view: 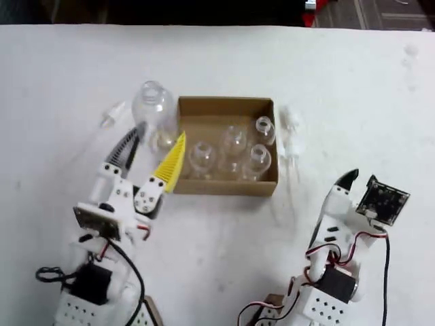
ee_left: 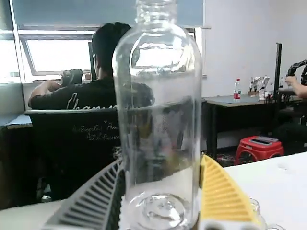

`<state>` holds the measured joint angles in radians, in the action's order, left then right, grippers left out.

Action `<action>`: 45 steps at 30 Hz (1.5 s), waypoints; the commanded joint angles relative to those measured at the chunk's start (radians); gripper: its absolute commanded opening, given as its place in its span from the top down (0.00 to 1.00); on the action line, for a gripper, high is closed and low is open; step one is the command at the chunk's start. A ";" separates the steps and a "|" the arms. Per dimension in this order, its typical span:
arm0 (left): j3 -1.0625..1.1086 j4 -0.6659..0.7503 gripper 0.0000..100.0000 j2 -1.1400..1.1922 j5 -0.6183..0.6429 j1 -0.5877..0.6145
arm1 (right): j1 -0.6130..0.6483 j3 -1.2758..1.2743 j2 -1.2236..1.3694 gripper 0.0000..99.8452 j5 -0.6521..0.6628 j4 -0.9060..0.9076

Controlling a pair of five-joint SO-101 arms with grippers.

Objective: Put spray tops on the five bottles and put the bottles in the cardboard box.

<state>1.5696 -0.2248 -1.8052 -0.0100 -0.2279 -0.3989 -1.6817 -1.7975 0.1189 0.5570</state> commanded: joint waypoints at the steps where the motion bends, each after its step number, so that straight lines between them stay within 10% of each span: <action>1: 0.069 0.086 0.98 -0.016 0.172 0.013 | 0.039 -0.006 -0.005 0.91 0.235 -0.035; 12: 0.123 0.014 0.98 -0.018 0.178 -0.015 | 0.526 0.634 0.054 0.91 0.262 0.429; 25: 0.123 -0.130 0.98 -0.018 0.009 -0.159 | 0.977 1.841 0.960 0.90 0.163 0.874; 37: 0.123 -0.164 0.98 -0.018 -0.002 -0.151 | 1.055 2.550 1.673 0.75 -0.011 1.170; 45: 0.123 -0.164 0.98 -0.018 -0.002 -0.150 | 1.049 2.470 1.705 0.79 -0.060 1.171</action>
<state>1.6955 -0.3859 -1.8098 -0.0008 -0.3721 0.6460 0.8055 -0.0575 0.0821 1.6985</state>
